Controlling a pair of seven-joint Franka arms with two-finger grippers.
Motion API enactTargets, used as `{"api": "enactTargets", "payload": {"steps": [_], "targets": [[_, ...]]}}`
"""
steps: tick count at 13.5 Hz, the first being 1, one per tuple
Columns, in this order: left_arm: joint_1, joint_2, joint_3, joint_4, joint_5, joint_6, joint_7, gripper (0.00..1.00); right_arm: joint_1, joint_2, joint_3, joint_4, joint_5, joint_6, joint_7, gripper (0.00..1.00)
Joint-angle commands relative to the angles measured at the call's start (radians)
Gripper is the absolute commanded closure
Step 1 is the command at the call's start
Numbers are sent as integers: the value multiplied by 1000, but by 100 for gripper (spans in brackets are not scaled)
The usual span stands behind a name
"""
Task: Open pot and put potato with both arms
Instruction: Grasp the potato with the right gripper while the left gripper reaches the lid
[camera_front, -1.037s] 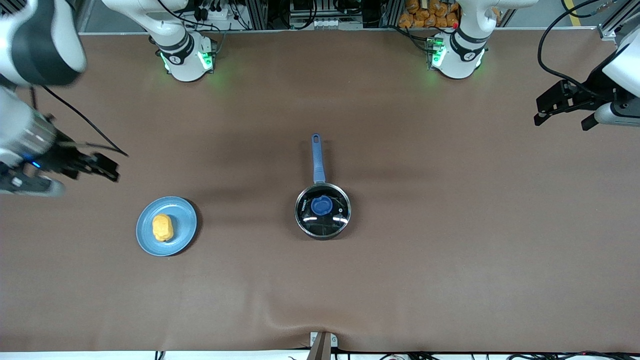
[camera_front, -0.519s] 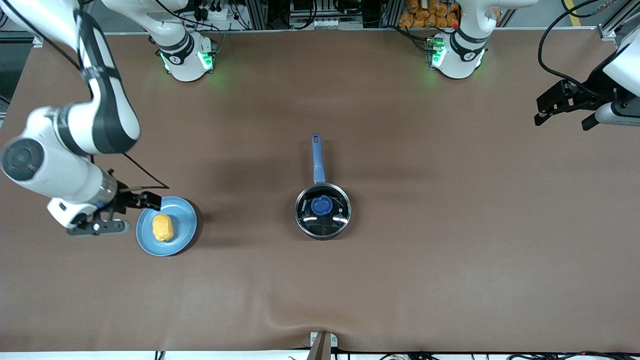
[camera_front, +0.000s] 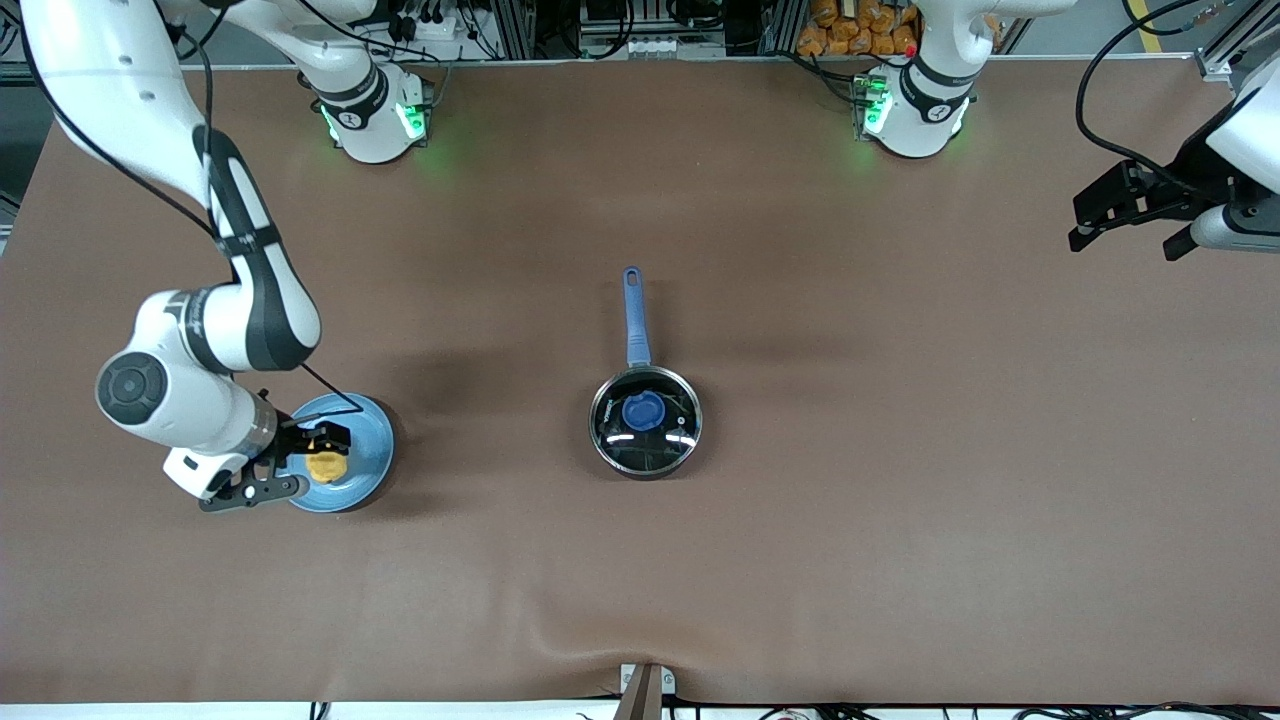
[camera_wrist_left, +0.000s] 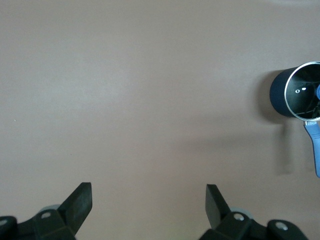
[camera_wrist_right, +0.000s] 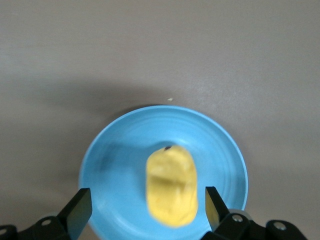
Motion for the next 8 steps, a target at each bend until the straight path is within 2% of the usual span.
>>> {"api": "enactTargets", "payload": {"steps": [1, 4, 6, 7, 8], "targets": [[-30, 25, -5, -14, 22, 21, -86, 0, -32, 60, 14, 13, -3, 51, -31, 0], [-32, 106, -101, -8, 18, 61, -201, 0, -33, 92, 14, 10, -1, 85, -31, 0], [-65, 161, -129, 4, 21, 68, -278, 0, -33, 95, 13, 10, -1, 82, -31, 0], [-94, 193, -133, 14, 19, 74, -320, 0, -32, 95, 13, 10, -1, 79, -31, 12], [-131, 222, -133, 26, 21, 96, -370, 0, -32, 95, 13, 10, -1, 80, -31, 31]]}}
